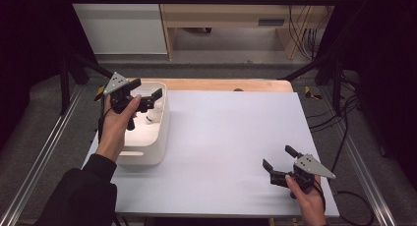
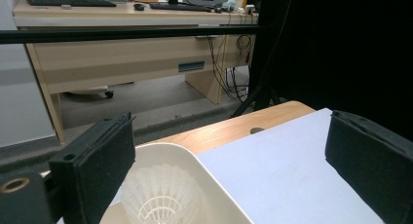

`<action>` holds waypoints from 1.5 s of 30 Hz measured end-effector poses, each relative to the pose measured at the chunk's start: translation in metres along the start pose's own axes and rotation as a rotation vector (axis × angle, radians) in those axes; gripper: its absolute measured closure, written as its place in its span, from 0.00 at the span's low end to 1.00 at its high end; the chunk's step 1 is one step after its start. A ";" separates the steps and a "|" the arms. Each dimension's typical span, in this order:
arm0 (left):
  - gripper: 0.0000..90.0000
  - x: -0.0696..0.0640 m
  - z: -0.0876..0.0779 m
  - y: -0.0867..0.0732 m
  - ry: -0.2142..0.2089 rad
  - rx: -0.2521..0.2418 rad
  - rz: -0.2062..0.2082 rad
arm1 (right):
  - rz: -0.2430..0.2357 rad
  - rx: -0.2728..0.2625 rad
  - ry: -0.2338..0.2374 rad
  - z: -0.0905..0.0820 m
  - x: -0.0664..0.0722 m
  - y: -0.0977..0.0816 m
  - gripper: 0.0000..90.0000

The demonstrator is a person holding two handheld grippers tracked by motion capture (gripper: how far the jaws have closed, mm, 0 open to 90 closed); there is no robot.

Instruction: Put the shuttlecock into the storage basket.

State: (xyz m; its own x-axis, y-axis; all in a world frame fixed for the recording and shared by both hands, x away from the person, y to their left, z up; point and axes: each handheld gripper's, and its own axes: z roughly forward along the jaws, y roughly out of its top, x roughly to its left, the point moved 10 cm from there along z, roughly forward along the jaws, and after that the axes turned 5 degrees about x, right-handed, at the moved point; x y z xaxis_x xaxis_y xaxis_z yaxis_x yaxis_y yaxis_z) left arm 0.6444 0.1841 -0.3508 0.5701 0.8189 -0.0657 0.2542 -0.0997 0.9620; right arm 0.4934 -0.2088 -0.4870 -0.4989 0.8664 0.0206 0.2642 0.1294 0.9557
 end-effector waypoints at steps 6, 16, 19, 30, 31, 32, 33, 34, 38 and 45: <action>0.03 -0.007 0.000 0.002 -0.014 -0.004 0.012 | 0.002 -0.001 -0.002 0.000 0.000 0.000 0.04; 0.02 -0.017 0.001 0.003 -0.035 -0.007 0.028 | 0.000 -0.001 -0.001 0.000 0.000 0.000 0.04; 0.02 -0.018 0.002 0.003 -0.036 -0.008 0.027 | 0.000 -0.002 -0.001 0.000 0.000 0.000 0.04; 0.02 -0.029 0.001 0.006 -0.056 -0.015 0.044 | 0.002 -0.002 -0.001 0.000 0.000 0.000 0.04; 0.02 -0.029 0.000 0.006 -0.052 -0.016 0.052 | 0.002 -0.002 -0.001 0.000 0.000 0.000 0.04; 0.02 -0.030 0.000 0.006 -0.053 -0.017 0.053 | 0.002 -0.001 -0.001 0.000 0.000 0.000 0.04; 0.02 -0.032 0.000 0.007 -0.058 -0.018 0.054 | 0.002 -0.001 -0.001 0.000 0.000 0.000 0.04; 0.02 -0.034 0.000 0.007 -0.067 -0.018 0.050 | 0.003 0.000 -0.001 0.000 0.000 0.000 0.04; 0.02 -0.039 0.000 0.008 -0.078 -0.024 0.056 | 0.002 -0.001 -0.001 0.000 0.000 0.000 0.04; 0.02 -0.049 0.000 0.009 -0.097 -0.031 0.064 | 0.001 0.001 -0.001 0.000 0.000 0.000 0.04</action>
State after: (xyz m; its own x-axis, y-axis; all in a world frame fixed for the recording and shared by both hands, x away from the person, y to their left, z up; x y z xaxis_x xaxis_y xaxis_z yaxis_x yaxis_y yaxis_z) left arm 0.6193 0.1429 -0.3386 0.6581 0.7524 -0.0280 0.1918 -0.1315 0.9726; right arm 0.4934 -0.2086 -0.4871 -0.4977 0.8671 0.0209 0.2651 0.1292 0.9555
